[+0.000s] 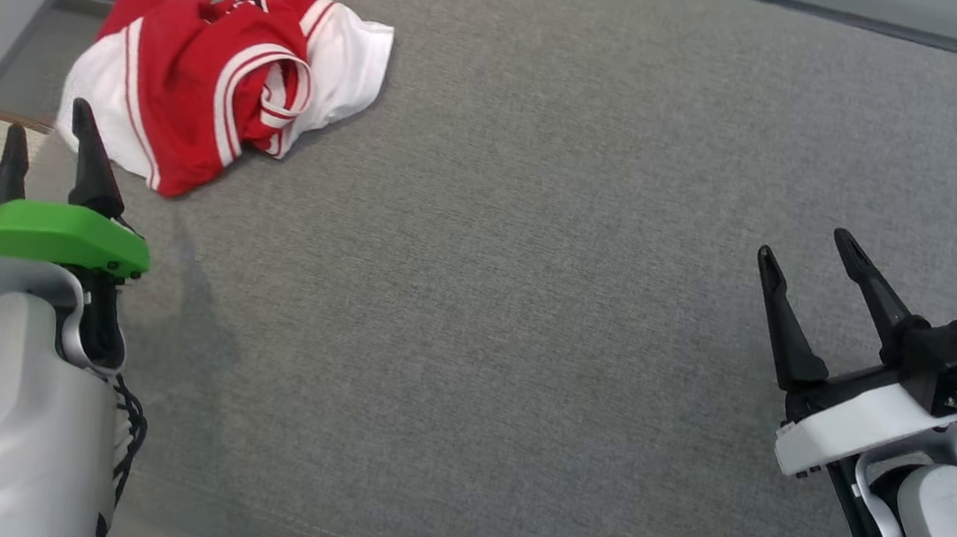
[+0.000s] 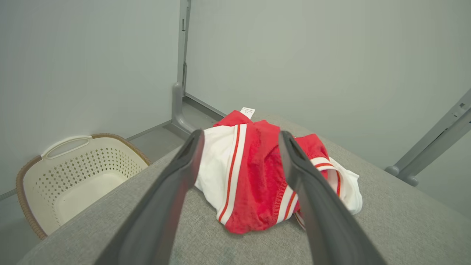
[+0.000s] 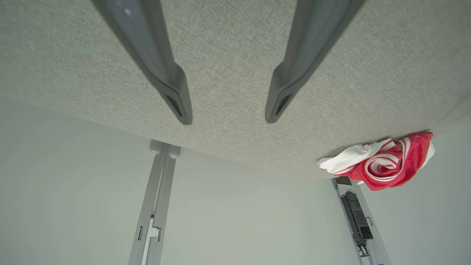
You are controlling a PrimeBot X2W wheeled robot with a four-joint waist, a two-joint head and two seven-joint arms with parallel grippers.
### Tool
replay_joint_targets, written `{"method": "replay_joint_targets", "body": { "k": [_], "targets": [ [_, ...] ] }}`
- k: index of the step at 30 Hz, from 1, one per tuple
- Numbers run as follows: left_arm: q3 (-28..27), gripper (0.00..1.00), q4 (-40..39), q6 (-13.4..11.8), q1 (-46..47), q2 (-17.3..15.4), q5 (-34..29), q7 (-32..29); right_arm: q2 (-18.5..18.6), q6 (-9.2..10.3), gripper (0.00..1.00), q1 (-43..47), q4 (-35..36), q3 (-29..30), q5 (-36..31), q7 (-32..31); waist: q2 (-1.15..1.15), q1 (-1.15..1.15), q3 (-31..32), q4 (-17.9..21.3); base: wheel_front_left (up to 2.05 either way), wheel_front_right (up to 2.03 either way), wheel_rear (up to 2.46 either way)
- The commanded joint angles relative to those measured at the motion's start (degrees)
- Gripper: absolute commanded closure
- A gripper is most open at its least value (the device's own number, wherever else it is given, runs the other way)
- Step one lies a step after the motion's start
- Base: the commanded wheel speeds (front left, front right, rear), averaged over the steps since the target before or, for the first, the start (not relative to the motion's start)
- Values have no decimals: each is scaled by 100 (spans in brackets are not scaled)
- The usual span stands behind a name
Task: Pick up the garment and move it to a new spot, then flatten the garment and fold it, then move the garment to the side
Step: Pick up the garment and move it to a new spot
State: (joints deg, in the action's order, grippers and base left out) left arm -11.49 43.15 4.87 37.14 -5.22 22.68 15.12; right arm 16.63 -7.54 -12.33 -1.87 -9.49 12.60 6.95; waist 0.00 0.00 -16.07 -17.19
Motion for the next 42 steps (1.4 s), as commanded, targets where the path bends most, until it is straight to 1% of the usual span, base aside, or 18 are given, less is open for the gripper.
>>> {"method": "replay_joint_targets", "body": {
  "k": [1,5,8,12,16,18,21,22,23,24,26,29,34,38,42],
  "targets": [
    [-42,0,133,36,271,-116,128,-63,36,11,0,-116,145,9,-54,-39,0,0,-844,783,0,0,0],
    [-124,0,519,60,780,-377,254,-389,80,11,0,-165,542,27,-97,-117,0,0,-1278,1044,0,0,0],
    [-243,0,765,38,1093,-600,431,-751,60,11,0,-157,792,48,-132,-157,0,0,-1569,1228,0,0,0],
    [-331,0,1020,4,1388,-880,554,-1236,48,11,0,-88,962,148,-178,-146,0,0,-1839,1395,0,0,0],
    [-435,0,1227,-51,1535,-1024,732,-1603,0,11,0,-59,1037,213,-210,-65,0,0,-1954,1549,0,0,0],
    [-456,0,1303,-116,1550,-1044,774,-1738,-27,11,0,-43,1049,233,-224,-39,0,0,-1967,1596,0,0,0],
    [-443,0,1484,-133,1520,-1069,771,-1908,-50,11,0,-69,1011,237,-231,-8,0,0,-1955,1644,0,0,0],
    [-426,19,1544,-138,1498,-1052,766,-1941,-64,11,0,-79,986,235,-237,1,0,0,-1928,1651,0,0,0],
    [-408,94,1584,-133,1479,-1056,760,-1962,-76,11,0,-84,963,234,-240,19,0,0,-1899,1651,0,0,0],
    [-370,100,1620,-122,1453,-1063,726,-1996,-89,11,0,-86,932,241,-240,34,0,0,-1853,1641,0,0,0],
    [-337,100,1595,-77,1445,-1095,707,-1948,-113,11,0,-82,866,245,-237,77,0,0,-1747,1599,0,0,0],
    [-307,100,1438,-31,1442,-1251,689,-1818,-158,11,0,-90,745,188,-220,130,0,0,-1532,1527,0,0,0],
    [-228,100,946,47,1424,-1641,562,-1536,-320,11,0,-138,420,43,-142,310,0,0,-989,1440,0,0,0],
    [23,100,392,179,1459,-1694,492,-1661,-471,11,0,-165,79,-80,-37,468,0,0,-471,1453,0,0,0],
    [356,100,-385,220,1522,-1592,455,-1947,-655,11,0,-113,-243,-140,38,619,0,0,45,1567,0,0,0]
  ]
}}
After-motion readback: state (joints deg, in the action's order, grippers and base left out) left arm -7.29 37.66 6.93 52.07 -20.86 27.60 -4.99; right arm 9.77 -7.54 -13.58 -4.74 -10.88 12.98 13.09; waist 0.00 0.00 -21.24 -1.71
